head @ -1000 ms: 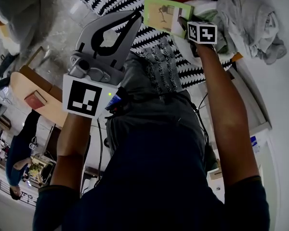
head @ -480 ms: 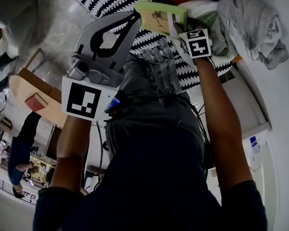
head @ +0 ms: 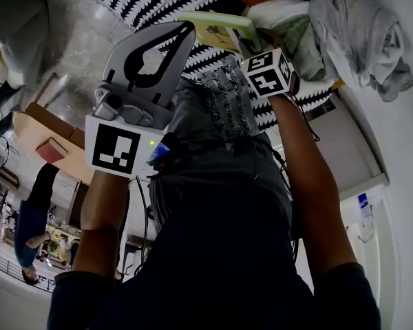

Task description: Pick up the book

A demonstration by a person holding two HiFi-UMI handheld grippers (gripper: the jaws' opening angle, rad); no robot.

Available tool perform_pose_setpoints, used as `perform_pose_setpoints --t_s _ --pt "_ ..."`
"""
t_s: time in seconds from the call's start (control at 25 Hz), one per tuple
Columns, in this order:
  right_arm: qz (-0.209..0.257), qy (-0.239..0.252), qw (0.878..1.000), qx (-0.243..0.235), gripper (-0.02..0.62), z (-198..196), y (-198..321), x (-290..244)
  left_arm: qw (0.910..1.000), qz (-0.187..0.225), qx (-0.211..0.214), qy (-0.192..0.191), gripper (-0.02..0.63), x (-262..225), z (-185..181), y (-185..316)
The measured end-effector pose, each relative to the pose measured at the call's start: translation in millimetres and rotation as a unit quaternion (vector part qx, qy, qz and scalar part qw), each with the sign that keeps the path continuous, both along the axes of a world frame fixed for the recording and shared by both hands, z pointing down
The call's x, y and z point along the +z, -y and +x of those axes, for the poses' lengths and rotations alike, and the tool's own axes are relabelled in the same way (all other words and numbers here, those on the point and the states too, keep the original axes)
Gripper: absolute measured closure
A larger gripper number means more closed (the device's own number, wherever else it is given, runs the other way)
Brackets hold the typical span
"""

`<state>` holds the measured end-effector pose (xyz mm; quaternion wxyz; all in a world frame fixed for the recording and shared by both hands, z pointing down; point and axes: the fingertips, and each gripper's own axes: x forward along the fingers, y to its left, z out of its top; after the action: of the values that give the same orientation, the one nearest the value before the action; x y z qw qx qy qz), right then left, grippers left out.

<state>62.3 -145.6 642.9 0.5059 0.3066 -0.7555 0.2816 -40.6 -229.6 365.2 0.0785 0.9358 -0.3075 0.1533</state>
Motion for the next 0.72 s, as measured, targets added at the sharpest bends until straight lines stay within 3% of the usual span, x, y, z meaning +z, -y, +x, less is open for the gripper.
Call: perform_pose_setpoints --t_s 0.72 --pt "-0.054 0.090 0.994 0.018 0.420 -22.1 4.3 -1.7 0.9999 0.000 -0.010 -0.003 0.603 3.4 -2.0 -4.5"
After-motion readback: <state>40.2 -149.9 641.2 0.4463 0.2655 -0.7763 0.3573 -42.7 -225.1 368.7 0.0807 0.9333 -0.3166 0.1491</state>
